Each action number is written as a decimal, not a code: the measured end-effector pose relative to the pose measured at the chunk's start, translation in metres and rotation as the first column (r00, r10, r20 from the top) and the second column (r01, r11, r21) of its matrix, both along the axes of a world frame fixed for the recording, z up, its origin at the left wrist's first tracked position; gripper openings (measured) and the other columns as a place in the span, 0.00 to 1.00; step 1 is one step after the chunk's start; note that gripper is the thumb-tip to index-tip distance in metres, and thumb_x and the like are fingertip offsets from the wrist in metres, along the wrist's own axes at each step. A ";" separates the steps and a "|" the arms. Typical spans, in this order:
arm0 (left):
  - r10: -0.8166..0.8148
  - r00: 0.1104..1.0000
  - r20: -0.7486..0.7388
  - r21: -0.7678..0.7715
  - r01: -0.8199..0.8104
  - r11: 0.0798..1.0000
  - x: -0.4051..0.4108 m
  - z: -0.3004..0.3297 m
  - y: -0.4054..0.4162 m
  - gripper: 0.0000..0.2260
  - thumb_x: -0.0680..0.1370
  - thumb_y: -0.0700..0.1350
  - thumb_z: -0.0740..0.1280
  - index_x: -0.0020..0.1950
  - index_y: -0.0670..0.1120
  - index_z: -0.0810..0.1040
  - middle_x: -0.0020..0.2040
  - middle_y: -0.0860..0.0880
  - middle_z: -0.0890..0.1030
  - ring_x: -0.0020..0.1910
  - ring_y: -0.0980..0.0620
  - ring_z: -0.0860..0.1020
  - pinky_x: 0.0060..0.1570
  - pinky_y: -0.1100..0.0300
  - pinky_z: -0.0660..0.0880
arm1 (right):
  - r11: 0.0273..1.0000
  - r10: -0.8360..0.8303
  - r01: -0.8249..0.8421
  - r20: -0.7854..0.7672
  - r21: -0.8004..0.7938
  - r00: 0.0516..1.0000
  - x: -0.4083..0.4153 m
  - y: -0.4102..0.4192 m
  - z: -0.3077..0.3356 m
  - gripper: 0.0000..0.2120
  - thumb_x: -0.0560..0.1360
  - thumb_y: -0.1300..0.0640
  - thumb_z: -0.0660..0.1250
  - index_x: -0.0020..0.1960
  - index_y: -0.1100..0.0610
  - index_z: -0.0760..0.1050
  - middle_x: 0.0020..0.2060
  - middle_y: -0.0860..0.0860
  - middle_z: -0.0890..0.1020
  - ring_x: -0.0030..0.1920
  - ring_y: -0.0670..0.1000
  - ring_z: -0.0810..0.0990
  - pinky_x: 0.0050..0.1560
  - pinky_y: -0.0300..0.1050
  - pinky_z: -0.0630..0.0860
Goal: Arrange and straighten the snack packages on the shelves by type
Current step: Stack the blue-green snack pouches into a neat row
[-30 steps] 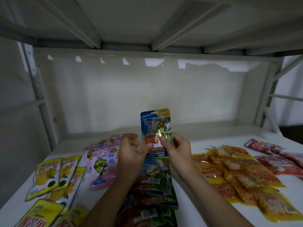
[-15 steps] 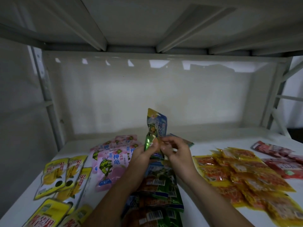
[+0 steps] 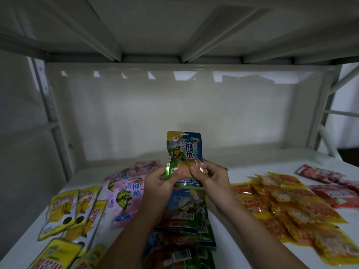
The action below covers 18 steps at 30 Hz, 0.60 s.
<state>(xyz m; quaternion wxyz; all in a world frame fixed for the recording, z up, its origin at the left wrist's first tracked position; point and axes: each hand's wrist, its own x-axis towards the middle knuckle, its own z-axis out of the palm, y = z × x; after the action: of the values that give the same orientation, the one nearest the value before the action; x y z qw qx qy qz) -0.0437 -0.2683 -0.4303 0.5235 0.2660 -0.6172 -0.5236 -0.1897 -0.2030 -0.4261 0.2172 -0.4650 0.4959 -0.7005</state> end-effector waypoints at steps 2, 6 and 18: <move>0.004 1.000 0.024 -0.028 -0.004 1.000 0.000 -0.001 0.000 0.03 0.80 0.37 0.72 0.48 0.41 0.86 0.42 0.45 0.87 0.38 0.52 0.84 0.36 0.59 0.82 | 1.000 -0.005 0.005 -0.036 0.007 0.999 -0.001 0.001 -0.003 0.12 0.80 0.64 0.72 0.37 0.60 0.77 0.27 0.45 0.75 0.31 0.43 0.72 0.36 0.38 0.70; -0.009 0.999 0.045 0.038 0.007 0.999 0.004 0.003 0.001 0.09 0.80 0.34 0.70 0.43 0.45 0.85 0.35 0.49 0.85 0.28 0.56 0.80 0.25 0.65 0.74 | 0.998 -0.057 0.058 -0.158 0.004 0.986 0.002 0.001 -0.006 0.16 0.80 0.62 0.72 0.35 0.60 0.72 0.29 0.51 0.69 0.32 0.46 0.66 0.35 0.40 0.63; -0.133 0.991 0.013 0.122 0.130 0.984 0.001 0.004 0.004 0.05 0.82 0.43 0.70 0.50 0.43 0.85 0.41 0.46 0.87 0.34 0.53 0.82 0.33 0.60 0.77 | 1.000 0.007 -0.007 -0.040 0.006 0.999 0.006 0.006 0.002 0.16 0.77 0.66 0.73 0.35 0.59 0.71 0.30 0.51 0.71 0.34 0.48 0.69 0.35 0.38 0.68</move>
<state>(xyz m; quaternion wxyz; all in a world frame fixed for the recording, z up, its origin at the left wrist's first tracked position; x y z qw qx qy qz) -0.0426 -0.2645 -0.4264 0.4641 0.2614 -0.6061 -0.5906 -0.1842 -0.1968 -0.4239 0.2110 -0.4803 0.5004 -0.6888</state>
